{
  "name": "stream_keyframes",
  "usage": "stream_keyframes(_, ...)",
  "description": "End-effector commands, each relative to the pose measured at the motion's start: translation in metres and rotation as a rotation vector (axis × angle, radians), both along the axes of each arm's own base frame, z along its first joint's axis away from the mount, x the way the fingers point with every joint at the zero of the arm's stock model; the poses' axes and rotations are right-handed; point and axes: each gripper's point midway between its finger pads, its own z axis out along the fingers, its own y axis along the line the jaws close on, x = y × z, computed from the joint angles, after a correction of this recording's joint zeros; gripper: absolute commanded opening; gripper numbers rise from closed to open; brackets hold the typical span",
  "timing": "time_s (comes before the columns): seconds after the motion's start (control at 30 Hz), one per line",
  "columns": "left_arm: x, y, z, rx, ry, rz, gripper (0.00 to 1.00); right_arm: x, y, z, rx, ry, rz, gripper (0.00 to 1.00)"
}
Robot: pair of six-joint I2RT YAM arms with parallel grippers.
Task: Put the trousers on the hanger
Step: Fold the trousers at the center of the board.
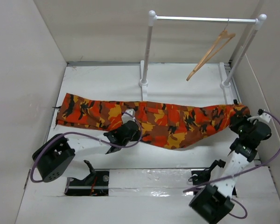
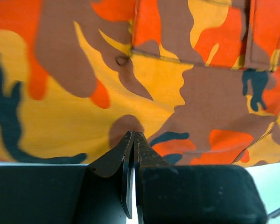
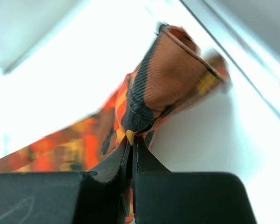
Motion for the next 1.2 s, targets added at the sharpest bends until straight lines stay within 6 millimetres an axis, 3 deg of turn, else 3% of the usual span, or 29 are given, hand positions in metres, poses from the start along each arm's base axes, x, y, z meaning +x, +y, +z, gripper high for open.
stream_keyframes(0.0,0.013,-0.025,0.01,-0.046,-0.077,0.03,0.0,-0.006,0.033,0.082,-0.199,-0.109,0.111,0.0)
stream_keyframes(0.03,0.014,-0.028,0.007,-0.046,-0.073,0.029,0.0,-0.002,0.055,0.09,-0.203,-0.13,0.192,0.0)
stream_keyframes(0.13,0.003,-0.041,-0.009,-0.036,-0.049,-0.005,0.0,0.0,0.089,0.124,-0.222,-0.219,0.302,0.0)
stream_keyframes(0.17,0.0,-0.041,-0.014,-0.029,-0.043,-0.01,0.0,0.001,0.112,0.134,-0.22,-0.249,0.381,0.0)
stream_keyframes(0.23,-0.007,-0.047,-0.023,-0.022,-0.032,-0.025,0.0,0.0,0.131,0.162,-0.222,-0.313,0.424,0.0)
stream_keyframes(0.27,-0.007,-0.047,-0.026,-0.018,-0.028,-0.022,0.0,-0.002,0.158,0.178,-0.213,-0.368,0.519,0.0)
stream_keyframes(0.3,-0.014,-0.052,-0.03,-0.013,-0.023,-0.042,0.0,0.003,0.167,0.183,-0.19,-0.372,0.527,0.0)
stream_keyframes(0.37,-0.015,-0.056,-0.032,-0.014,-0.022,-0.039,0.0,0.002,0.191,0.215,-0.177,-0.437,0.583,0.0)
stream_keyframes(0.43,-0.022,-0.061,-0.037,-0.005,-0.013,-0.053,0.0,0.005,0.234,0.226,-0.143,-0.445,0.667,0.0)
stream_keyframes(0.47,-0.022,-0.061,-0.038,-0.005,-0.011,-0.05,0.0,0.002,0.247,0.252,-0.139,-0.488,0.678,0.0)
stream_keyframes(0.5,-0.022,-0.06,-0.042,0.001,-0.005,-0.046,0.0,-0.007,0.274,0.26,-0.139,-0.49,0.704,0.0)
stream_keyframes(0.53,-0.025,-0.061,-0.045,0.004,0.0,-0.052,0.0,0.001,0.298,0.256,-0.16,-0.449,0.714,0.0)
stream_keyframes(0.57,-0.026,-0.06,-0.047,0.003,0.006,-0.046,0.0,-0.004,0.303,0.284,-0.154,-0.481,0.68,0.0)
stream_keyframes(0.6,-0.027,-0.058,-0.049,0.003,0.009,-0.045,0.0,0.001,0.301,0.291,-0.184,-0.468,0.604,0.0)
stream_keyframes(0.67,-0.032,-0.057,-0.053,0.002,0.017,-0.046,0.0,0.007,0.328,0.299,-0.192,-0.465,0.644,0.0)
stream_keyframes(0.7,-0.032,-0.056,-0.053,-0.004,0.016,-0.044,0.0,0.008,0.336,0.318,-0.149,-0.507,0.681,0.0)
stream_keyframes(0.73,-0.033,-0.056,-0.055,-0.007,0.018,-0.043,0.0,0.017,0.335,0.324,-0.136,-0.525,0.676,0.0)
stream_keyframes(0.8,-0.041,-0.06,-0.058,-0.009,0.025,-0.063,0.0,0.024,0.354,0.333,-0.08,-0.562,0.743,0.0)
stream_keyframes(0.93,-0.052,-0.076,-0.061,-0.021,0.022,-0.108,0.0,0.039,0.357,0.357,-0.002,-0.619,0.732,0.0)
stream_keyframes(1.03,-0.062,-0.101,-0.06,-0.036,0.015,-0.166,0.0,0.045,0.347,0.372,0.025,-0.652,0.718,0.0)
stream_keyframes(1.07,-0.062,-0.119,-0.051,-0.06,0.006,-0.188,0.0,0.046,0.342,0.374,0.023,-0.65,0.708,0.0)
stream_keyframes(1.13,-0.073,-0.141,-0.054,-0.054,0.003,-0.243,0.0,0.038,0.326,0.386,0.016,-0.676,0.677,0.0)
stream_keyframes(1.17,-0.073,-0.166,-0.041,-0.086,-0.013,-0.28,0.0,0.037,0.316,0.389,0.006,-0.673,0.657,0.0)
